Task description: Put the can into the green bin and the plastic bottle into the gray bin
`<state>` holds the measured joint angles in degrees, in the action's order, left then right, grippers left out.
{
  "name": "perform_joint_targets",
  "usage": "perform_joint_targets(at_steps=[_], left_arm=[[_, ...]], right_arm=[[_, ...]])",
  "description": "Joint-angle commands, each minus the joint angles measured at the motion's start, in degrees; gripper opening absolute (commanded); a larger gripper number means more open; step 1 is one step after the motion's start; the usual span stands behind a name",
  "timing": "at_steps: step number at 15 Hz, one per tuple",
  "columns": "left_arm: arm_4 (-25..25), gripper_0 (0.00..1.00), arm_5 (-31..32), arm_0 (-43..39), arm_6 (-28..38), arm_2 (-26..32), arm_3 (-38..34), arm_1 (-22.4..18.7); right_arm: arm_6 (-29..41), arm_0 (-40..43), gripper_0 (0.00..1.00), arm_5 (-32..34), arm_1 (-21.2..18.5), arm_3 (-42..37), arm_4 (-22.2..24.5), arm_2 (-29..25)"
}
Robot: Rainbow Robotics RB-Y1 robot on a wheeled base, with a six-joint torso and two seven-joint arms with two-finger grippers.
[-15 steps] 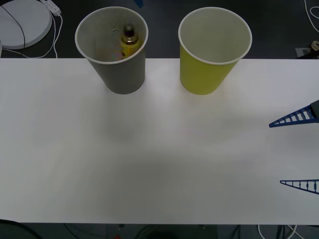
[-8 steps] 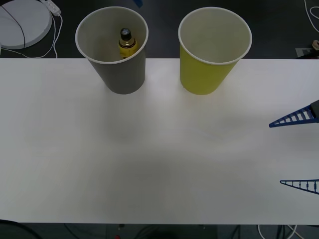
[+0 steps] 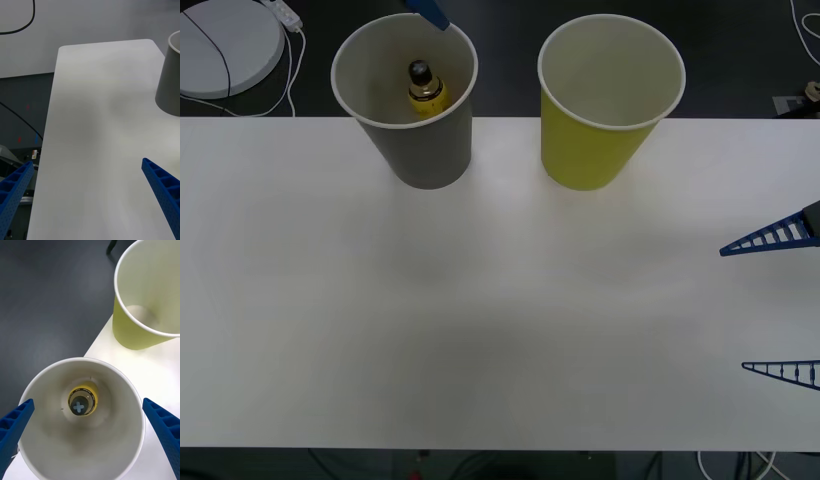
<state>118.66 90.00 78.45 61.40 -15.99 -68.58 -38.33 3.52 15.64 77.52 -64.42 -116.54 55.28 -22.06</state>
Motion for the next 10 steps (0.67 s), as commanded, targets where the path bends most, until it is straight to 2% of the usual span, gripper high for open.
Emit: perform_joint_targets(at_steps=[1,10], left_arm=[[-4.0,1.00,0.0,-4.4,1.1,0.0,-7.0,-4.0],[-18.1,1.00,0.0,-17.8,3.8,1.3,-25.0,-17.9]], right_arm=[[0.0,0.0,1.00,0.0,0.0,0.0,0.0,0.0],[0.0,0.0,1.00,0.0,0.0,0.0,0.0,0.0]])
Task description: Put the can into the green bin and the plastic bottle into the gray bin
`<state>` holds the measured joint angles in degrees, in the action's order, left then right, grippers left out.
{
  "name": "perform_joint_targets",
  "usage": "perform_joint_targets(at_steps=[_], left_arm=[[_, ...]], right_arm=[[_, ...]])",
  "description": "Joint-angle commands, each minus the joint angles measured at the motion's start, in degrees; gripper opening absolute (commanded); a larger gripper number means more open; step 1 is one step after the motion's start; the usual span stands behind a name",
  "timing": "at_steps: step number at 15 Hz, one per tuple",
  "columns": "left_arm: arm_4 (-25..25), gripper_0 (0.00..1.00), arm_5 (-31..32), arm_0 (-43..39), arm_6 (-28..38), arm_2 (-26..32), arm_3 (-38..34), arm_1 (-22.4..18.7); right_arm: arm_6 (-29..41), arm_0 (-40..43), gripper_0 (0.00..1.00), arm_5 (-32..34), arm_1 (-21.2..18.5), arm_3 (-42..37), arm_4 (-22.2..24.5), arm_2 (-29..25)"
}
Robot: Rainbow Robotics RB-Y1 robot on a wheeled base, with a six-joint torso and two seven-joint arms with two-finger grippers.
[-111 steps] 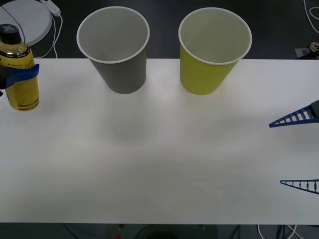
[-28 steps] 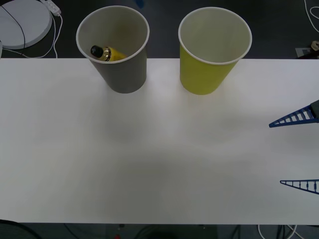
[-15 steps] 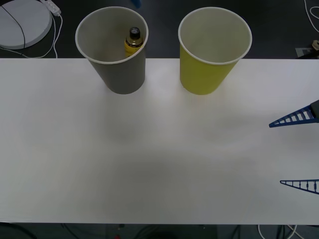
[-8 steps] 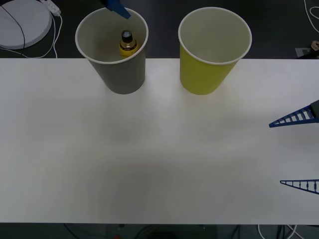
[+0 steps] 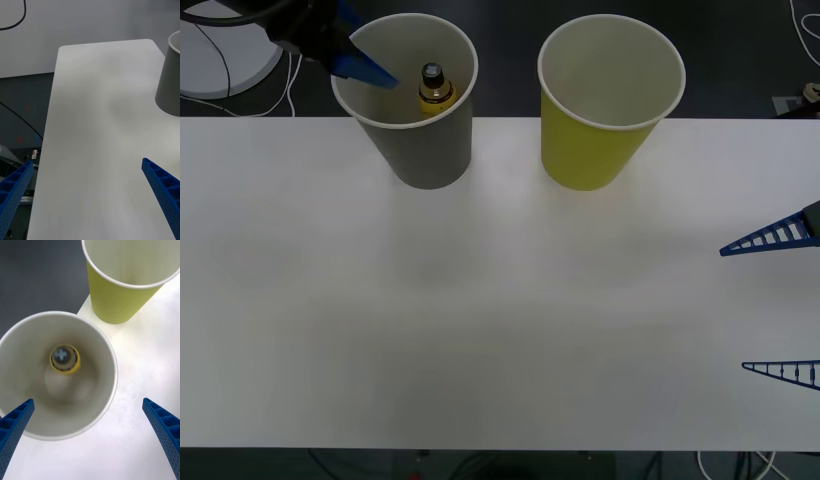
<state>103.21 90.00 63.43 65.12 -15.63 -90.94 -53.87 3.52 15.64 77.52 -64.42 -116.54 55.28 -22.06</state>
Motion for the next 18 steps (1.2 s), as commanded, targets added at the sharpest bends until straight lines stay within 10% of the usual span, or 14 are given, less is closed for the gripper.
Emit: perform_joint_targets(at_steps=[1,9,18], left_arm=[[-4.2,1.00,-0.4,-5.1,-0.2,2.4,-4.5,-3.5],[-10.8,1.00,-3.2,-28.5,-3.5,19.8,-21.5,-5.2],[-25.8,1.00,-6.7,-46.5,-25.5,30.2,-21.5,-6.9]], right_arm=[[0.0,0.0,1.00,0.0,0.0,0.0,0.0,0.0],[0.0,0.0,1.00,0.0,0.0,0.0,0.0,0.0],[0.0,0.0,1.00,0.0,0.0,0.0,0.0,0.0]])
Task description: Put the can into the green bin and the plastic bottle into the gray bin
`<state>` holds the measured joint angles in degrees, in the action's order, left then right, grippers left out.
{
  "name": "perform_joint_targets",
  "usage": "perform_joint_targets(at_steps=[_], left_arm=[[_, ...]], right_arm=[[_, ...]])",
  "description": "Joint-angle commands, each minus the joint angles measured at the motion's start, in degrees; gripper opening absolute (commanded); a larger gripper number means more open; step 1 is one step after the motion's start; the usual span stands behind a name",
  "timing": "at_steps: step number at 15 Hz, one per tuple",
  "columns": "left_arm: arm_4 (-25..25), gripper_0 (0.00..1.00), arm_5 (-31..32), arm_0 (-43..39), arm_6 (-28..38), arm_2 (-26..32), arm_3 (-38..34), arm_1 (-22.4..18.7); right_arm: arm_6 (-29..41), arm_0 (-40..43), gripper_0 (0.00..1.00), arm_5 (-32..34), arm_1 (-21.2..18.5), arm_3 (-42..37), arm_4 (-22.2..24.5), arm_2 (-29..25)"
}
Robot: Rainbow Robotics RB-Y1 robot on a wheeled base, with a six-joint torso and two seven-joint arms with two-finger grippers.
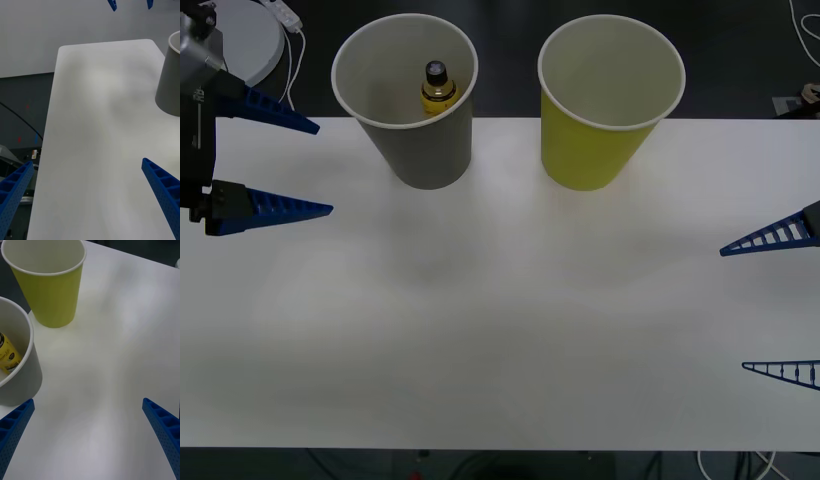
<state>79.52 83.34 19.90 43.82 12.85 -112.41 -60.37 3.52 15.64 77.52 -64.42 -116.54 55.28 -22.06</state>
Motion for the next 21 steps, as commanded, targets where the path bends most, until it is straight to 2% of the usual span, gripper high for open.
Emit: perform_joint_targets(at_steps=[1,5,11,14,21], left_arm=[[-3.4,1.00,0.0,-5.3,-7.1,3.1,-0.3,-0.4],[-6.7,1.00,-1.4,-12.3,-15.0,6.0,-2.2,-0.4],[-8.0,1.00,-2.2,-23.5,-19.7,12.6,-9.8,-0.4],[-10.5,1.00,-2.7,-26.8,-24.2,12.7,-9.8,-0.4],[-12.8,1.00,-2.7,-29.2,-25.6,13.0,-9.8,-0.4]], right_arm=[[0.0,0.0,1.00,0.0,0.0,0.0,0.0,0.0],[0.0,0.0,1.00,0.0,0.0,0.0,0.0,0.0],[0.0,0.0,1.00,0.0,0.0,0.0,0.0,0.0],[0.0,0.0,1.00,0.0,0.0,0.0,0.0,0.0],[0.0,0.0,1.00,0.0,0.0,0.0,0.0,0.0]])
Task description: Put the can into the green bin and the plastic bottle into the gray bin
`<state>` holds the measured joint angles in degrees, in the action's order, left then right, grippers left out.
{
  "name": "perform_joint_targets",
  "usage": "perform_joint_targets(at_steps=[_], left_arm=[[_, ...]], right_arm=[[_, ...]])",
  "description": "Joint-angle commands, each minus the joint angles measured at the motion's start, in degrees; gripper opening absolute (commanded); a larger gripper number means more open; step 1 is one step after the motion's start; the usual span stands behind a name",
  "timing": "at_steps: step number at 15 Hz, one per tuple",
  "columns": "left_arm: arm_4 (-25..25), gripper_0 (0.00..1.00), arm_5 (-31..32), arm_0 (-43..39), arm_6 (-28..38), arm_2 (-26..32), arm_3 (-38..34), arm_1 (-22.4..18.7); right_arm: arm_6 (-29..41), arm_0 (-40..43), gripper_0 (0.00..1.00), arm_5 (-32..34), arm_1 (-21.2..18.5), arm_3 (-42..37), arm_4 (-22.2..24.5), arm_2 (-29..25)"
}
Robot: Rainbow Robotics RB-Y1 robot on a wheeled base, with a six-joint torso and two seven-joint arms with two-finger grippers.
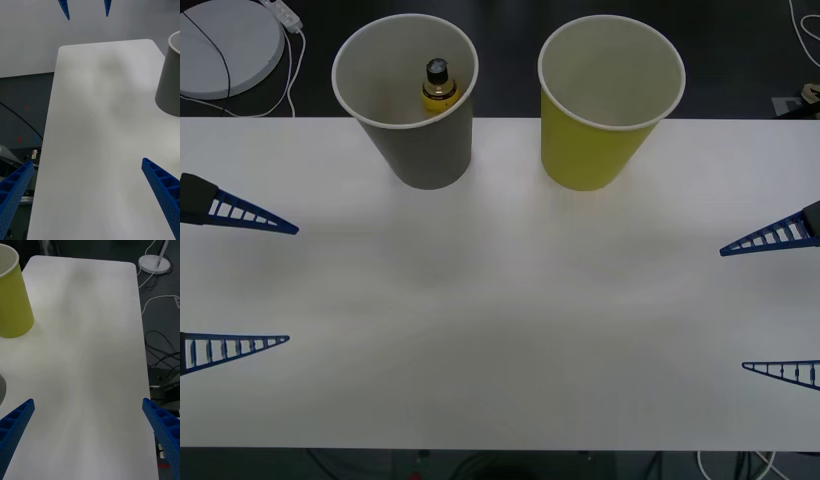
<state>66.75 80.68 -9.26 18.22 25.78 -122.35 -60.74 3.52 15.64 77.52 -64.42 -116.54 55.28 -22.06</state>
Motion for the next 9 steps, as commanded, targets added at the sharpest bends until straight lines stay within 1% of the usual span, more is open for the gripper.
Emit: perform_joint_targets(at_steps=[1,9], left_arm=[[-0.1,1.00,0.0,-0.1,0.0,0.1,0.1,0.0],[-0.8,1.00,0.0,-0.1,0.3,0.0,0.4,0.0]], right_arm=[[0.0,0.0,1.00,0.0,0.0,0.0,0.0,0.0],[0.0,0.0,1.00,0.0,0.0,0.0,0.0,0.0]])
